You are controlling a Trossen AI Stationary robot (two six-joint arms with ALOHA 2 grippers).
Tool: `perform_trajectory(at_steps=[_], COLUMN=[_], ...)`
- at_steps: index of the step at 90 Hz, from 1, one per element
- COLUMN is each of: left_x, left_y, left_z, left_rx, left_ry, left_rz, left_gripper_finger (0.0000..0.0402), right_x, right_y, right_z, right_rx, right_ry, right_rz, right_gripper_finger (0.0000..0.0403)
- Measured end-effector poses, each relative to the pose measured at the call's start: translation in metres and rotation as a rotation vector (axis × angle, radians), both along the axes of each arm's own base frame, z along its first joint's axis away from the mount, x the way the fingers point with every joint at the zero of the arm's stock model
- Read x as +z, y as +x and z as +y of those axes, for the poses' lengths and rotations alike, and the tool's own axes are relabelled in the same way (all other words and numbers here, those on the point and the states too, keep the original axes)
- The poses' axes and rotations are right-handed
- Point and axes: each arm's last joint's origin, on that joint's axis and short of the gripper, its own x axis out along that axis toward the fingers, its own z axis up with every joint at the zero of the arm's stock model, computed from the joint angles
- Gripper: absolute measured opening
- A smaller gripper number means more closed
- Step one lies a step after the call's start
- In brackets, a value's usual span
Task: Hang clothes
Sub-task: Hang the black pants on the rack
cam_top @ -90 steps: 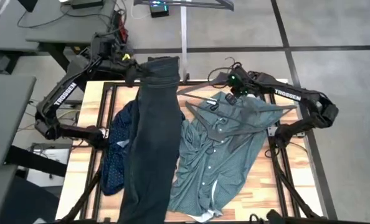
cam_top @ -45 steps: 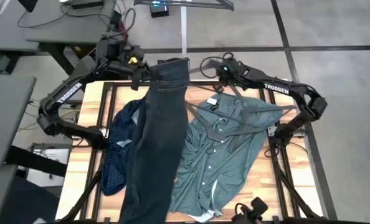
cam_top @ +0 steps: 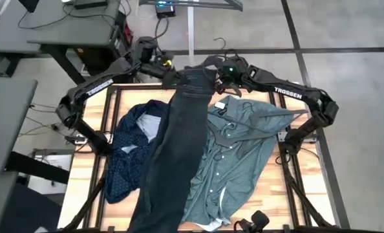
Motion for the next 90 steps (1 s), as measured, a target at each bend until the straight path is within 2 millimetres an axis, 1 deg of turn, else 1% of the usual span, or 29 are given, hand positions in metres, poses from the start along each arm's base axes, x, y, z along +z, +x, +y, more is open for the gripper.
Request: perform_trajectory(at_steps=[7, 14, 24, 32, 38, 51, 64, 79, 90], left_x=[-0.01, -0.023, -0.042, -0.05, -0.054, -0.054, -0.053, -0.056, -0.055], left_y=[0.006, 0.011, 0.02, 0.025, 0.028, 0.03, 0.037, 0.045, 0.046], left_z=[0.007, 0.014, 0.023, 0.027, 0.029, 0.029, 0.021, 0.012, 0.011], left_rx=[0.072, 0.1, 0.119, 0.111, 0.111, 0.087, 0.079, 0.208, 0.257], left_ry=[-0.056, -0.115, -0.168, -0.2, -0.212, -0.244, -0.236, -0.081, 0.012], left_rz=[0.04, 0.08, 0.126, 0.13, 0.136, 0.114, 0.114, 0.175, 0.201], left_gripper_finger=[0.0028, 0.0028, 0.0027, 0.0027, 0.0027, 0.0026, 0.0026, 0.0027, 0.0049], right_x=[-0.002, -0.002, -0.002, -0.002, -0.002, -0.002, -0.001, -0.002, -0.003], right_y=[0.001, 0.002, 0.005, 0.006, 0.008, 0.008, 0.006, 0.01, 0.011], right_z=[0.004, 0.007, 0.011, 0.016, 0.019, 0.02, 0.016, 0.022, 0.027], right_rx=[-0.01, -0.037, -0.011, -0.036, -0.041, -0.072, -0.086, -0.083, -0.094], right_ry=[-0.003, -0.045, -0.073, -0.105, -0.109, -0.131, -0.125, -0.111, -0.096], right_rz=[0.031, 0.068, 0.096, 0.135, 0.132, 0.137, 0.122, 0.102, 0.083], right_gripper_finger=[0.0065, 0.0065, 0.0065, 0.0065, 0.0065, 0.0065, 0.0066, 0.0066, 0.0066])
